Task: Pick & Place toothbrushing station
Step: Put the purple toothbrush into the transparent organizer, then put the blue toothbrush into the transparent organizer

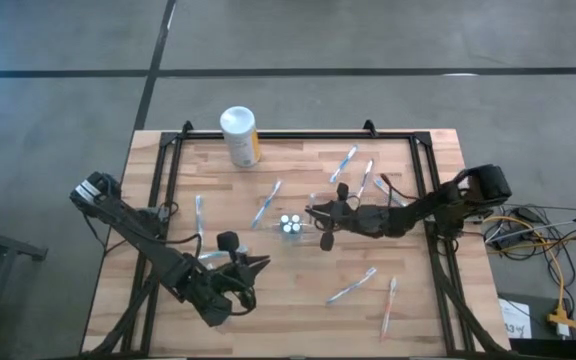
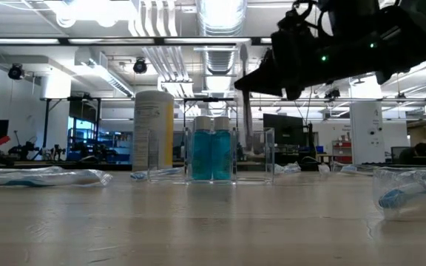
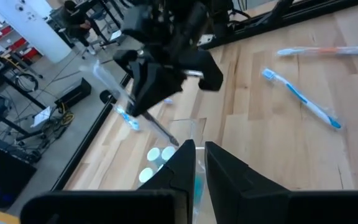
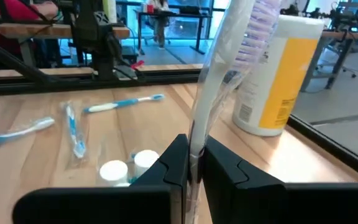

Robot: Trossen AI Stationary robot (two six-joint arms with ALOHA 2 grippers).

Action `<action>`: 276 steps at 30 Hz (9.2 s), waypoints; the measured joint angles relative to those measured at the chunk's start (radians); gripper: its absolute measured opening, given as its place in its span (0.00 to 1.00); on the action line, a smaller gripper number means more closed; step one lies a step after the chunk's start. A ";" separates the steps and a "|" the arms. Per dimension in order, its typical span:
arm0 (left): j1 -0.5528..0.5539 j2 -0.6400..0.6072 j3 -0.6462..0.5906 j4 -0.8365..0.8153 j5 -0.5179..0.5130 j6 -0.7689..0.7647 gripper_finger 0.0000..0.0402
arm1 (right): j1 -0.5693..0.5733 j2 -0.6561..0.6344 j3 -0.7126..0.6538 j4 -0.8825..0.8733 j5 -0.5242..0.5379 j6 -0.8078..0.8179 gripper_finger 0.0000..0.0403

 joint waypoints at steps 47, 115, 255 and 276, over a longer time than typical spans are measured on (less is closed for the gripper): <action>0.736 -0.362 -0.376 0.033 0.583 -0.099 0.04 | 0.166 -0.092 -0.059 0.083 -0.030 -0.069 0.38; 1.000 0.260 0.054 -0.173 0.921 0.131 0.01 | 0.245 -0.410 -0.322 0.084 0.015 0.002 0.26; 0.392 0.258 -0.649 1.781 0.126 0.368 0.00 | 0.245 -0.408 -0.296 0.075 -0.063 0.017 0.29; 0.394 0.252 -0.655 1.458 0.113 0.077 0.14 | 0.245 -0.408 -0.296 0.079 -0.065 0.023 0.26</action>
